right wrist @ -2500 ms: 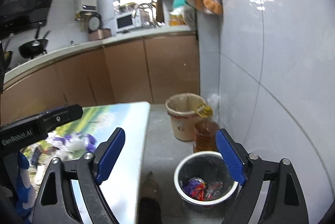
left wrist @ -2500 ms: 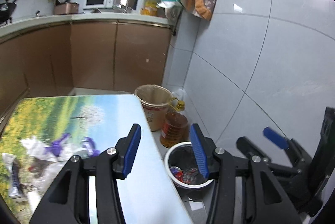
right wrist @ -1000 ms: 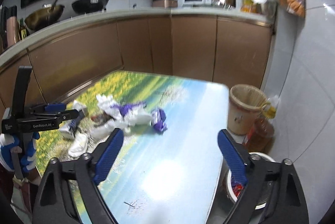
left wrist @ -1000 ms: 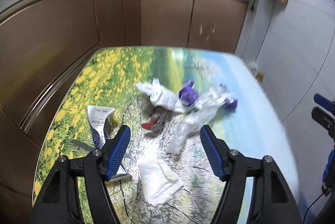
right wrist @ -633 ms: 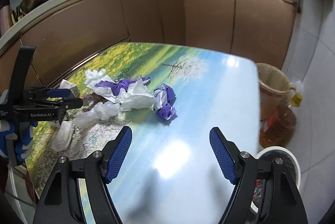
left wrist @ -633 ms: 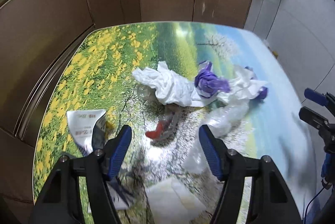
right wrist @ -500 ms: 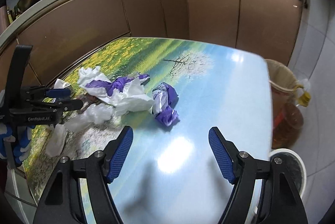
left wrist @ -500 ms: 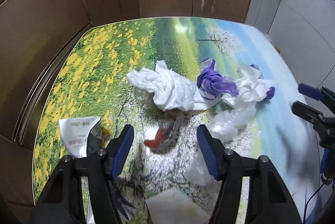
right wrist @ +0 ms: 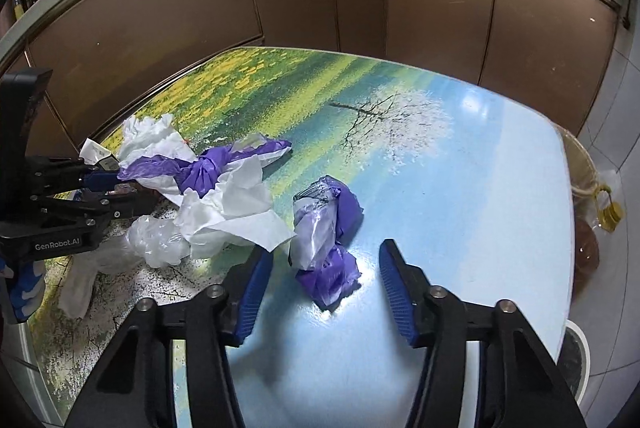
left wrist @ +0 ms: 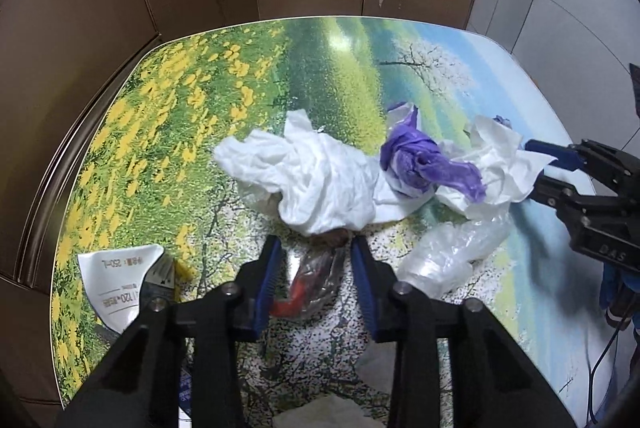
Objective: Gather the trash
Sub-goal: 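Grasp the clear-and-red plastic wrapper with the left tool while the right tool grasps the purple bag, then carry both items over the trash bin and open both tools to drop them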
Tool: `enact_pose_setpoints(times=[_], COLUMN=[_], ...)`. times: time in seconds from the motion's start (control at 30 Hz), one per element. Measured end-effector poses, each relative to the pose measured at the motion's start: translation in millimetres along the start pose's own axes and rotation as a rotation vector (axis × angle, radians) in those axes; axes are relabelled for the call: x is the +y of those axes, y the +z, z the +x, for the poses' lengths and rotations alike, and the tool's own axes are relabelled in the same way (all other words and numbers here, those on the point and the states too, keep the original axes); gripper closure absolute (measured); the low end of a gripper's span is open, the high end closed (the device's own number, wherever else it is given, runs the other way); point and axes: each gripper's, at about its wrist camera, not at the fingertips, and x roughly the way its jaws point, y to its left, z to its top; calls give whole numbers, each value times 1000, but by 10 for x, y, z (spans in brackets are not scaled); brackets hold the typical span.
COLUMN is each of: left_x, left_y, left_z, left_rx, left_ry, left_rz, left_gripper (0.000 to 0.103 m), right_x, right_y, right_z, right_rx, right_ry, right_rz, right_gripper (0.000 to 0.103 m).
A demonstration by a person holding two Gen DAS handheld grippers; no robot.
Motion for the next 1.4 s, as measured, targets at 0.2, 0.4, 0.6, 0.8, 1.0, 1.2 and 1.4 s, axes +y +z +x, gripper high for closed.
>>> enact_pose_setpoints(times=[0.2, 0.4, 0.6, 0.8, 1.0, 1.2, 1.4], left_x=[1, 53, 34, 13, 33, -12, -137], left_y=[-19, -37, -48, -96, -191, -303, -369], left_z=[12, -85, -368, -691, -978, -1319, -1624], left_rx=[-1, -20, -70, -115, -153, -202, -254], left_ry=[-15, -5, -9, 2, 14, 15, 7], left_rz=[-10, -51, -58, -60, -75, -81, -64], left_gripper=[87, 88, 88, 88, 88, 88, 88], right_x=[-48, -63, -27, 44, 130, 199, 218], right_y=[-32, -168, -299, -486, -617, -697, -799], right_z=[32, -126, -342, -598, -904, -1262, -1664], right_rx=[1, -6, -18, -39, -79, -140, -207], right_ry=[12, -8, -25, -21, -12, -8, -15], right_rz=[18, 38, 55, 63, 70, 75, 86], right_gripper=[76, 76, 76, 76, 77, 77, 76])
